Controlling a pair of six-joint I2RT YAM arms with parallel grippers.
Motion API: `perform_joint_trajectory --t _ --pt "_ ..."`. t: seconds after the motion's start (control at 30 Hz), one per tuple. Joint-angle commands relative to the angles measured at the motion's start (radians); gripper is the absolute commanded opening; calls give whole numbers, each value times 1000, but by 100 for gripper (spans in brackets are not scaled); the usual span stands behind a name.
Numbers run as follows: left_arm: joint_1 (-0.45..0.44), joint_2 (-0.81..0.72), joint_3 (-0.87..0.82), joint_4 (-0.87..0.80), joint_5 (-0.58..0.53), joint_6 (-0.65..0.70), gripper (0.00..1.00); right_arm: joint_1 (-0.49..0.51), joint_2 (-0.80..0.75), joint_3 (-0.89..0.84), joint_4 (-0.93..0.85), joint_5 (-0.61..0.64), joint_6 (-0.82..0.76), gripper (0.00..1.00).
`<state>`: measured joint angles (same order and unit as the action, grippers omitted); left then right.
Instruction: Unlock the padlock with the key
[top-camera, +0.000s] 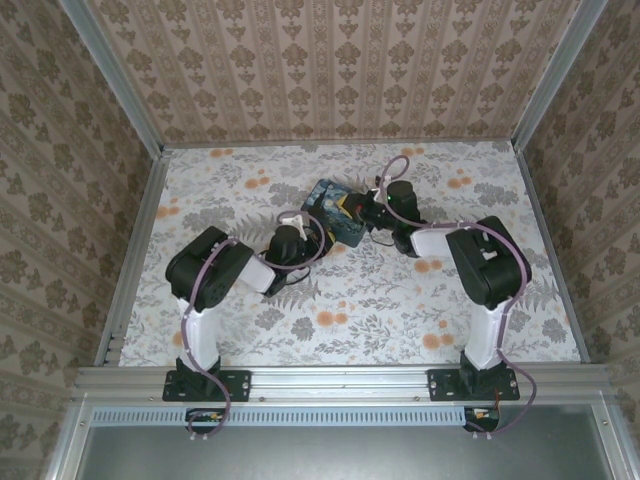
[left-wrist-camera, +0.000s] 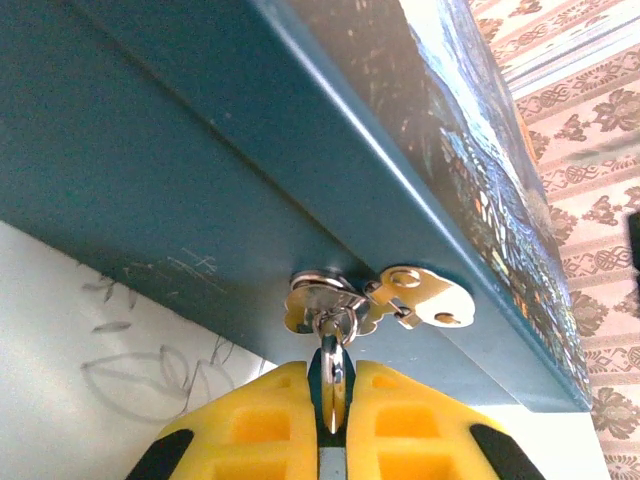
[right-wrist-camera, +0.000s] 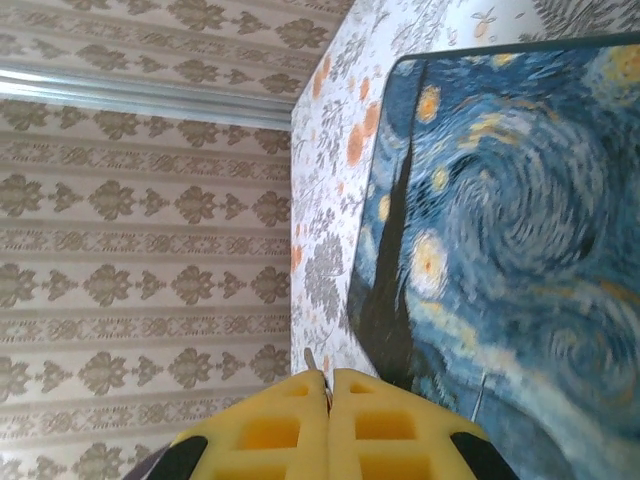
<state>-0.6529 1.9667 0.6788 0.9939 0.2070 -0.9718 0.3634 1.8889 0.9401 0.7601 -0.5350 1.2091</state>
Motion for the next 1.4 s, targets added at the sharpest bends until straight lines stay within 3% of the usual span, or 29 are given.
perform_joint_trajectory --t 0.0,0.43,0.67,0.87,1.37 --pt "6 -58 -31 -92 -9 -31 0 1 -97 -92 38 -40 -18 0" --pt "-2 -171 -81 -167 -2 -132 0 66 -315 -502 189 40 18 0" --pt "-11 -196 -82 -170 23 -203 0 132 -254 -656 335 155 64 0" --pt "-30 -206 -93 -136 8 -246 0 188 -42 -646 585 214 190 0" --pt "-59 -171 -139 14 -46 -324 0 259 14 -595 577 370 301 0"
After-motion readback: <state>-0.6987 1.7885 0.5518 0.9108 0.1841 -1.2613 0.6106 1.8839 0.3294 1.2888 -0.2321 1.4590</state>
